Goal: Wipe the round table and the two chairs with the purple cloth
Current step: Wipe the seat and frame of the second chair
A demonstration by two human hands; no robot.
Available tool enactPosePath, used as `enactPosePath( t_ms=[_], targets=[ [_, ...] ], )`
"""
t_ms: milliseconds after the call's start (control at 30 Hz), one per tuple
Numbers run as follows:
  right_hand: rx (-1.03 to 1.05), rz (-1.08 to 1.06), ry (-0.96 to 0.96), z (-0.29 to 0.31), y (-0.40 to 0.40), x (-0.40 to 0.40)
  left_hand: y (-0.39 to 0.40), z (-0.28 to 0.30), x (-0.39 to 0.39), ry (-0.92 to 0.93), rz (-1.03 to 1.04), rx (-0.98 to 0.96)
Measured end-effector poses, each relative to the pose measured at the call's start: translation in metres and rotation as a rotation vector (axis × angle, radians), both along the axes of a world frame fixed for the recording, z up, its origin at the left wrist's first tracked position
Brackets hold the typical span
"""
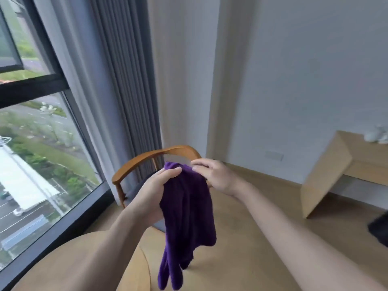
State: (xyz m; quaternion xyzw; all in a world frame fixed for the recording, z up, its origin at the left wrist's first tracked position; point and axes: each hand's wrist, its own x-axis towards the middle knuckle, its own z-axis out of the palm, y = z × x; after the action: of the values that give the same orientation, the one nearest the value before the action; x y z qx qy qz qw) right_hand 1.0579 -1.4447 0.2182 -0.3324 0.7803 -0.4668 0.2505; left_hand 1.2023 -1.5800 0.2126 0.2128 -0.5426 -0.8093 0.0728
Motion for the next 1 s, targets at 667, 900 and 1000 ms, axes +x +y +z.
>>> enactPosePath(
  t_ms=[667, 900, 1000],
  targets=[
    [0.094, 0.296, -0.07, -0.157, -0.152, -0.292, -0.124, -0.056, -0.291, -0.102, 0.311, 0.141],
    [0.093, 0.332, -0.983, -0.191, -0.287, -0.329, -0.236, -0.07, -0.317, -0.193, 0.553, 0.22],
    [0.146, 0.467, -0.986, -0.203, -0.334, -0.346, -0.27, -0.071, -0.333, -0.229, 0.545, 0.22]
  ],
)
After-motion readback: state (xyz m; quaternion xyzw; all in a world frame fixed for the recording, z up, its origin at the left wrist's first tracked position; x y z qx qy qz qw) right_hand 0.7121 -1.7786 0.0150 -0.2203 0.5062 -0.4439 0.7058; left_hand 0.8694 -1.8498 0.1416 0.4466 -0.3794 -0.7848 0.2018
